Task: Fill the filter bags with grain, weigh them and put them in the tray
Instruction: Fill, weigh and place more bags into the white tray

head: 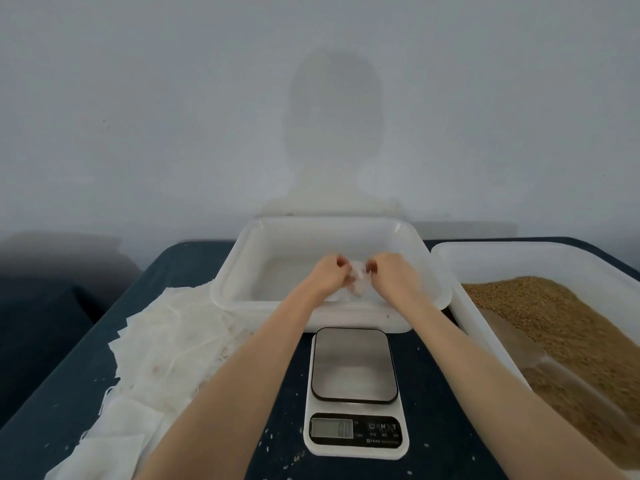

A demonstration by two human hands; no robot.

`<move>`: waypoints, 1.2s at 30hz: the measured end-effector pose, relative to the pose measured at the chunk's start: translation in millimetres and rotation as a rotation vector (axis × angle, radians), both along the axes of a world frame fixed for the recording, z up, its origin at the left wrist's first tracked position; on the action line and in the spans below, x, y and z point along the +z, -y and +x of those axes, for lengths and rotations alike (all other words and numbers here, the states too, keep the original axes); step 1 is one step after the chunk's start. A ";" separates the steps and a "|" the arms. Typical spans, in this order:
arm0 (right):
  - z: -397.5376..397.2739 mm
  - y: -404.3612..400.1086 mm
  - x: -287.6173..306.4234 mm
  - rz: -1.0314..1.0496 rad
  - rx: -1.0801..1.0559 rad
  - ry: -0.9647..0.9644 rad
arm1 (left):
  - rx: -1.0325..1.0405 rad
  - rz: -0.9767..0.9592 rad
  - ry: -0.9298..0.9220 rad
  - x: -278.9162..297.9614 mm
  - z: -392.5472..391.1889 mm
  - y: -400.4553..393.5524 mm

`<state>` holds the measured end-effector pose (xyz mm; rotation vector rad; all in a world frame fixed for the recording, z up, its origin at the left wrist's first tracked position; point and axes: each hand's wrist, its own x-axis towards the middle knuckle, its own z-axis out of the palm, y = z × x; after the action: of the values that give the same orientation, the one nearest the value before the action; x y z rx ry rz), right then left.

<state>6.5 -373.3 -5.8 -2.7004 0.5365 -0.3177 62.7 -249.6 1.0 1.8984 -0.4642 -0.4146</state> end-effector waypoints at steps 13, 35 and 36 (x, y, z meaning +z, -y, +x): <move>9.7 -9.1 3.5 0.025 0.255 -0.397 | -0.091 0.980 0.405 1.2 0.5 -2.9; -70.9 -51.6 17.9 0.044 0.336 0.039 | 0.601 0.927 0.568 -49.1 -29.7 -240.9; -73.2 -56.0 16.7 0.042 0.345 0.047 | 0.624 0.916 0.588 -47.8 -31.3 -240.6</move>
<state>-66.8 -317.4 10.9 -2.6737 0.0588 -0.2695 31.4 -9.0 -46.8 2.9202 0.0028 0.4538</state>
